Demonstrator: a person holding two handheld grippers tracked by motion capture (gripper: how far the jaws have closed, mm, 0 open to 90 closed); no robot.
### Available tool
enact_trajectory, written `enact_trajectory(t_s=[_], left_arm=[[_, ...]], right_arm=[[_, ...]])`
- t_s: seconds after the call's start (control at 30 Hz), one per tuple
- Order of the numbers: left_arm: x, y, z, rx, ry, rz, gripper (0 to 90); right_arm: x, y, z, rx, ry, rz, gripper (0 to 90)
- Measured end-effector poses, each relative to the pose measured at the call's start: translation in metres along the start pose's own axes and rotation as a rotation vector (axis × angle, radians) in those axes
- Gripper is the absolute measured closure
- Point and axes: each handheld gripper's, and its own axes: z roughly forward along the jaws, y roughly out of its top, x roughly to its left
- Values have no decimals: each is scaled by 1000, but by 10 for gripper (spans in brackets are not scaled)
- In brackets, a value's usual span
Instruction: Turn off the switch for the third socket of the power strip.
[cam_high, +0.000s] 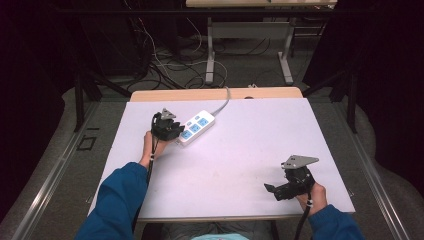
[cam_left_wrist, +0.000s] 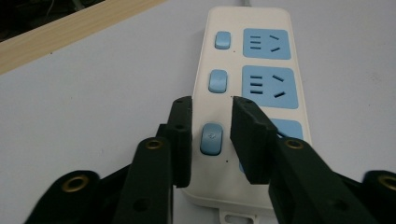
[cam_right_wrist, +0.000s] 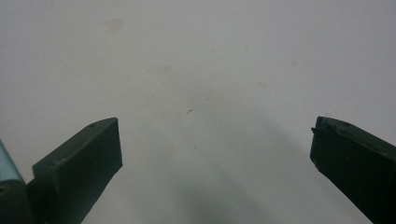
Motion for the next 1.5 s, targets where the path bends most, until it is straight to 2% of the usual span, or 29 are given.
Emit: enact_trajectory(t_s=[0.07,0.13,0.23,0.27,0.33,0.43,0.57,0.8,0.97,1.13,1.3,1.5], left_arm=[[-1,2,-2,1,4,-2,554],[-2,3,-4,-13,9,-5,506],[-2,6,-10,3,16,-7,401],[-3,6,-10,-9,22,-11,375],[-3,7,-14,3,27,-8,324],[-3,8,-18,-9,38,-16,245],[-3,8,-24,-20,43,-26,162],[-3,9,-36,-3,52,-33,56],[-3,7,-43,-1,50,-45,2],[-8,4,-50,-6,68,-38,2],[-13,-2,-58,-13,67,-39,2],[-17,-10,-70,-12,72,-20,1]], right_arm=[[0,0,0,-2,0,1,17],[0,0,0,-2,0,2,17],[0,0,0,1,4,8,17],[0,0,0,-4,3,4,17],[0,0,0,-4,4,3,17],[0,0,0,-11,-2,1,17],[0,0,0,-6,1,1,17],[0,0,0,-7,2,6,17],[0,0,-1,-6,-1,10,17],[0,0,-1,-5,2,8,17],[0,0,0,-14,1,13,17],[0,0,0,-8,7,13,17]])
